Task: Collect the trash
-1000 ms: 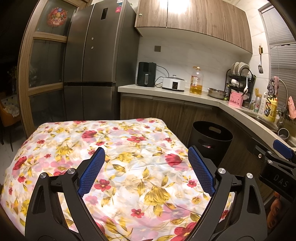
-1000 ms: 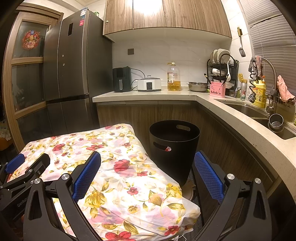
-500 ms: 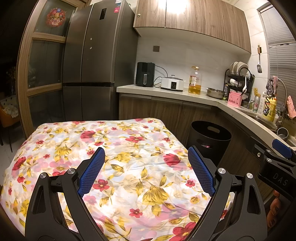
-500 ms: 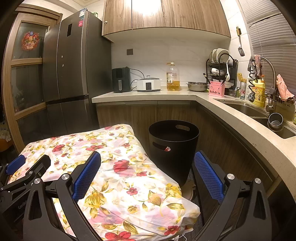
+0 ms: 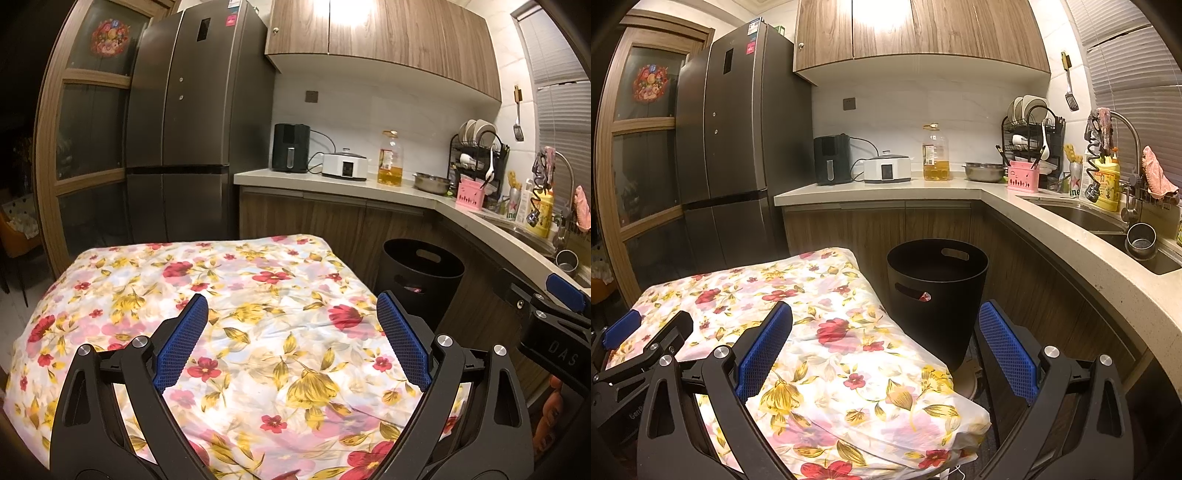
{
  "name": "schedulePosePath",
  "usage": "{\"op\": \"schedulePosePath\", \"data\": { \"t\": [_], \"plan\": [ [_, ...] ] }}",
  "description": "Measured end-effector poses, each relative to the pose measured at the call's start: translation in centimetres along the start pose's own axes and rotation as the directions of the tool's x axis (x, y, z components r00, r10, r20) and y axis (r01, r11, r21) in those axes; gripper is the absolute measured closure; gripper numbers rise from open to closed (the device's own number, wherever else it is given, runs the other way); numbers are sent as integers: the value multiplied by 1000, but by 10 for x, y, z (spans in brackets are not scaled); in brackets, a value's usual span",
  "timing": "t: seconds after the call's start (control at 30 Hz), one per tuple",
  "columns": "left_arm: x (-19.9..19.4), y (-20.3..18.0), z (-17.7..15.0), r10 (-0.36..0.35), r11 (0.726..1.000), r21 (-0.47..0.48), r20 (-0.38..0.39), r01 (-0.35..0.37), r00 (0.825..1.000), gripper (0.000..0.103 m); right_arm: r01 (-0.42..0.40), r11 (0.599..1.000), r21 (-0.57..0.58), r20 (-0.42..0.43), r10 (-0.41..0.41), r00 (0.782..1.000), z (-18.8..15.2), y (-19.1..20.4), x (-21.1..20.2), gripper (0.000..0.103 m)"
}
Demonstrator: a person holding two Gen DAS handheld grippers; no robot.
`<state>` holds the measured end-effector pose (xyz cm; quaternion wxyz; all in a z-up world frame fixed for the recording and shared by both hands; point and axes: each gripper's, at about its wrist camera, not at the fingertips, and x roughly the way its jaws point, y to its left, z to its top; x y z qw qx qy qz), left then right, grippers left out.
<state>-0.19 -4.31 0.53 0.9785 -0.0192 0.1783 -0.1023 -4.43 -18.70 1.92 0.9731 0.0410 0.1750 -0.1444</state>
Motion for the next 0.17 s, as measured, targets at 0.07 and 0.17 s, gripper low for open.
{"op": "schedulePosePath", "data": {
  "t": [0.07,0.17],
  "plan": [
    [0,1,1,2,1000,2,0,-2,1000,11,2,1000,0,1,-2,1000,0,0,0,6],
    [-1,4,1,-17,1000,-13,3,17,1000,11,2,1000,4,0,-2,1000,1,-1,0,6]
  ]
}}
